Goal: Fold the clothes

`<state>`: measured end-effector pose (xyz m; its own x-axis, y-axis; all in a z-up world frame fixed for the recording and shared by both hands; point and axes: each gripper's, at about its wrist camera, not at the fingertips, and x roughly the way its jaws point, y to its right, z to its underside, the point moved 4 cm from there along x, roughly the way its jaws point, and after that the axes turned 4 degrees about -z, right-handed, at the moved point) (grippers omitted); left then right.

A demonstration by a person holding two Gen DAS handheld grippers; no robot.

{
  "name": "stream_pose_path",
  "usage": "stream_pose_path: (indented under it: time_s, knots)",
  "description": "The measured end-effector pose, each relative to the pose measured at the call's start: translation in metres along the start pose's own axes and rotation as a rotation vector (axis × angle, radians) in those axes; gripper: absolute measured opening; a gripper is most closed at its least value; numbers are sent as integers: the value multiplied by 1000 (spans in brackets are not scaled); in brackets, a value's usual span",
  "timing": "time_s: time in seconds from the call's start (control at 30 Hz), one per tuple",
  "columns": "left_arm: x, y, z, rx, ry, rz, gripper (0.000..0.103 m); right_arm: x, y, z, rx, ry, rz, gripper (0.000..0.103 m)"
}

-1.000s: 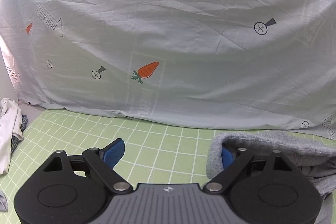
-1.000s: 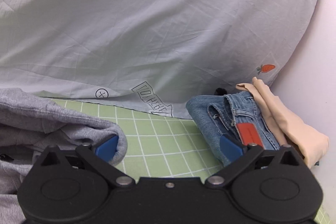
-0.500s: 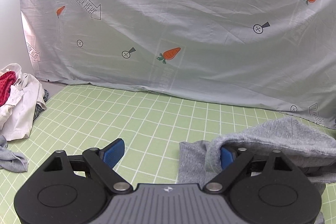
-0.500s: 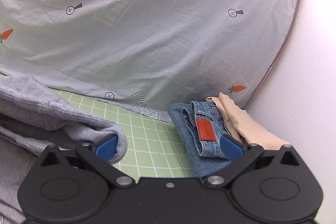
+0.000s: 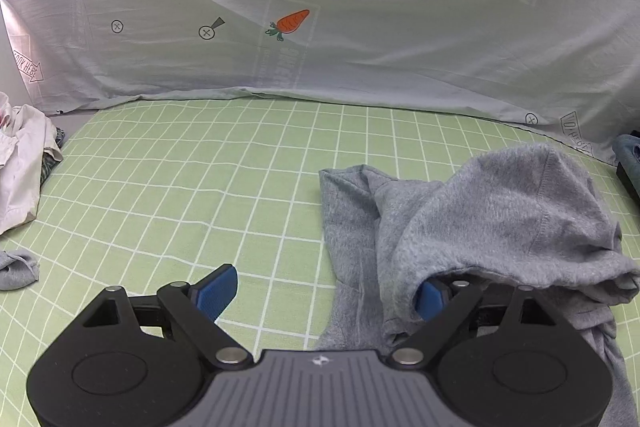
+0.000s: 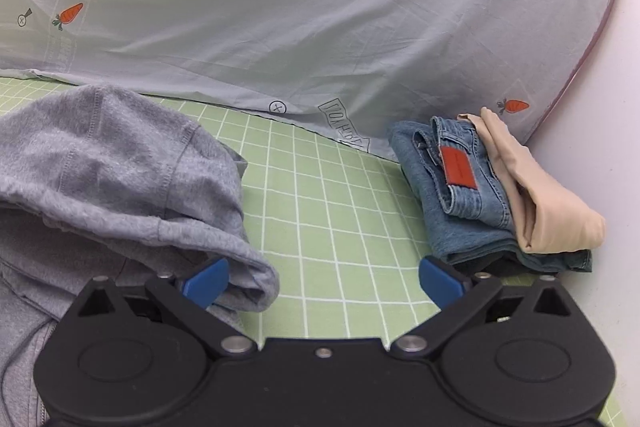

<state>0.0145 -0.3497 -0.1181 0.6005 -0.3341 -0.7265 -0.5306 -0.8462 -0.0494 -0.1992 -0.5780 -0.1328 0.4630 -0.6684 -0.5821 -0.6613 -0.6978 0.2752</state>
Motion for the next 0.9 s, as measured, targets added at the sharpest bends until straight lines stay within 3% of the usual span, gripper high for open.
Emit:
stream_pose_path:
  time_s: [0.2,0.37,0.67,0.8,0.9]
  knots:
    - [-11,-2,-3,13,24,113,90,2,-1,-7,37,6,-43,103]
    - [-5,-14,-3,-47,4,72,90,21,3,-10,75,-16,-45,103]
    - [23,-1,0,-17,-66,49,90,57,1,-1,93,-112,-52,103]
    - [43,4,8,26,-120,3,90,70,1,6,93,-161,-50,103]
    - [54,1,10,3,-156,3,90,73,2,9,100,-184,-49,103]
